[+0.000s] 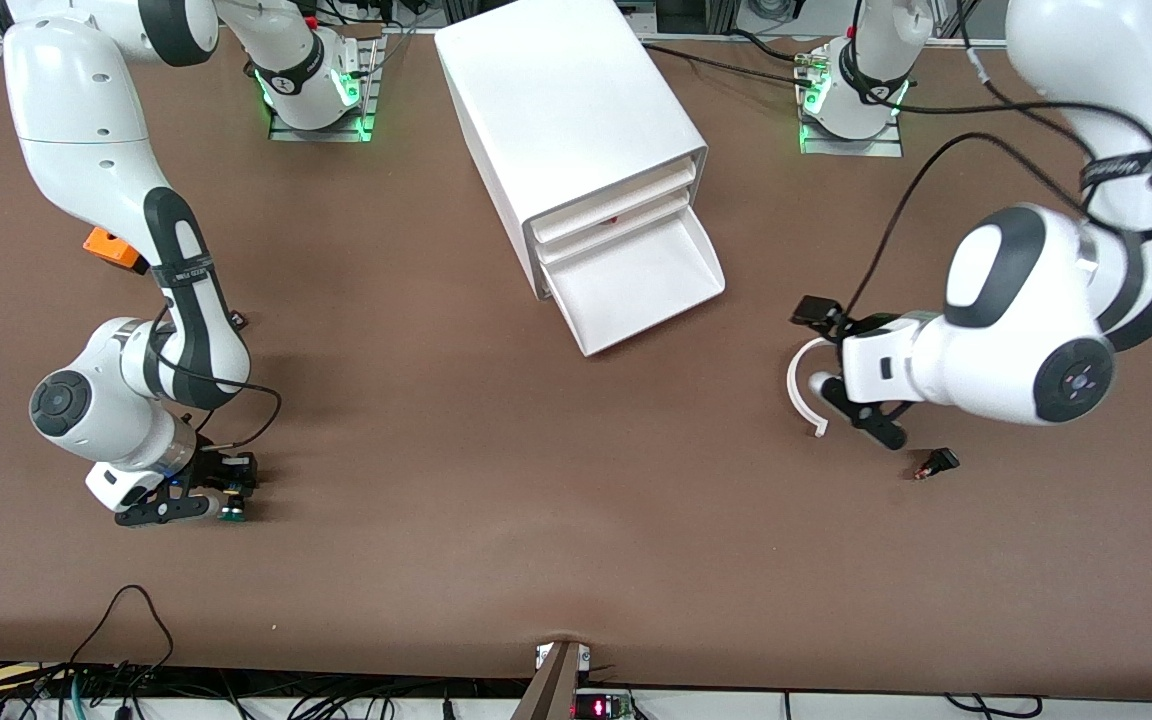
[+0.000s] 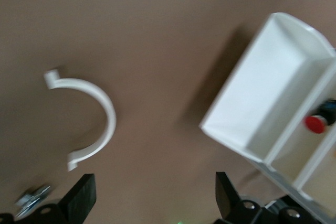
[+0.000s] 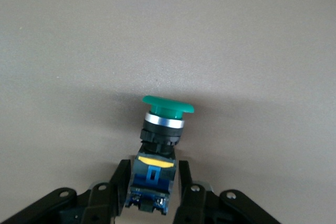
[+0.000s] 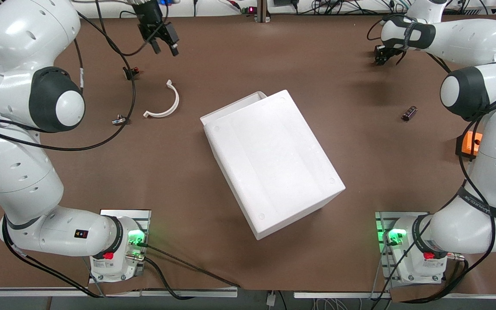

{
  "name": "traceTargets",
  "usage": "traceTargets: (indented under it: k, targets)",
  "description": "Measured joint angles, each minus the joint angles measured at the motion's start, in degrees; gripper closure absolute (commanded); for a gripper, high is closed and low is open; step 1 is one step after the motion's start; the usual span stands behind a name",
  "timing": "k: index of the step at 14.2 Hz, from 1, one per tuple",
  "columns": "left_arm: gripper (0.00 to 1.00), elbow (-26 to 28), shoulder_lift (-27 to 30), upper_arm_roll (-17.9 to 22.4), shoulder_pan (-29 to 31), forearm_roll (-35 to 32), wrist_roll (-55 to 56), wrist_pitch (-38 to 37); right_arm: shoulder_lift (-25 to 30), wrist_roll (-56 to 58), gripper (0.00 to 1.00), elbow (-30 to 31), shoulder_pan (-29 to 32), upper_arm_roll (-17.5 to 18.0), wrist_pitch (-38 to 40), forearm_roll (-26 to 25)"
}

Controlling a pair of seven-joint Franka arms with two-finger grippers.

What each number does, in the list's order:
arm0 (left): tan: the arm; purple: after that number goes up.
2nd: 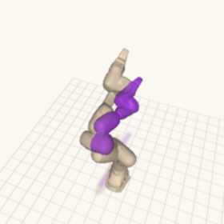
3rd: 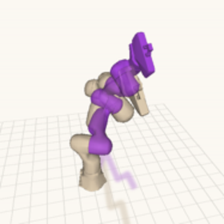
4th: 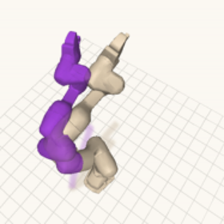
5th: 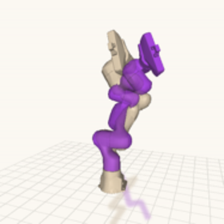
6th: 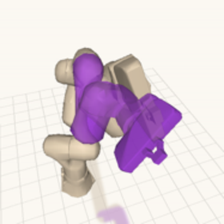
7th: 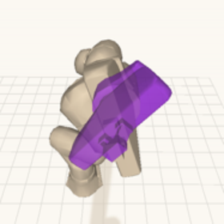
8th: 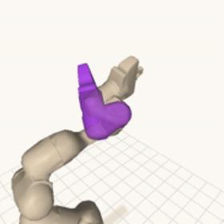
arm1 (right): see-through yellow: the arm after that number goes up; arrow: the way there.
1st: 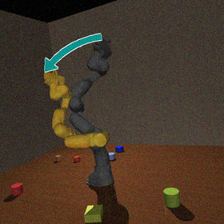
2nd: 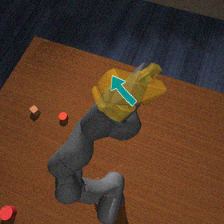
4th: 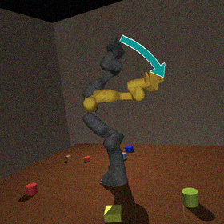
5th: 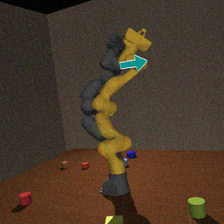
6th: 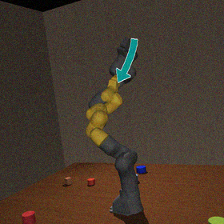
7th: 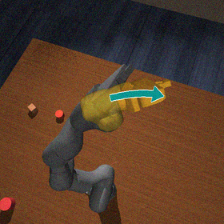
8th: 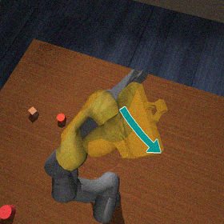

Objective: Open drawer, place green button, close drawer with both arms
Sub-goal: 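Release the drawer and raise the left gripper away while the right gripper lifts, then carry the green button with the right gripper over the open drawer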

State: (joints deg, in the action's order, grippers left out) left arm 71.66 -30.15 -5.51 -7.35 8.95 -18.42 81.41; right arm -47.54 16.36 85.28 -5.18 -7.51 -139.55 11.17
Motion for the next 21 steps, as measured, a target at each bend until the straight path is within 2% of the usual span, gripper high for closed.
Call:
traceTargets:
  k: [3, 5, 8, 11, 13, 16, 18, 21]
  targets:
    - [0.00, -1.1, 3.9, -0.4, -0.4, -12.9, 0.7, -2.5, 0.0, 0.0, 0.63, 0.0, -0.1, 0.0, 0.0, 0.0]
    - [0.00, -1.8, 6.1, -0.4, -0.4, -17.0, 1.3, -2.9, 0.0, 0.0, 0.63, 0.0, -0.2, 0.0, 0.0, 0.0]
    - [0.00, -3.0, 8.1, 0.8, 1.2, -16.9, 3.1, -2.9, 0.0, 0.0, 0.63, 0.0, -0.2, 0.0, 0.0, 0.0]
    - [0.00, -2.5, 9.4, 1.3, 4.0, -14.2, 12.4, -2.1, 0.0, 0.0, 0.67, 0.0, -0.5, 0.1, 0.0, 0.0]
    - [0.00, 2.0, 12.7, 1.3, 4.3, -14.1, 21.4, 4.9, 0.0, 0.0, 0.67, 0.0, -1.0, 0.2, 0.0, 0.0]
    - [0.00, 17.4, 22.7, 1.2, 4.3, -14.0, 26.1, 17.6, 0.0, 0.1, 0.68, -0.2, -1.4, 0.2, 0.3, 0.0]
    - [0.00, 24.3, 27.6, 1.4, 4.9, -13.6, 26.6, 19.4, 0.0, 0.2, 0.69, -0.7, -1.6, 0.2, 1.3, 0.0]
    - [0.00, 27.0, 29.3, 1.5, 6.3, -13.4, 25.9, 19.5, 0.6, 0.7, 0.69, -1.3, -2.3, 0.3, 1.9, 0.0]
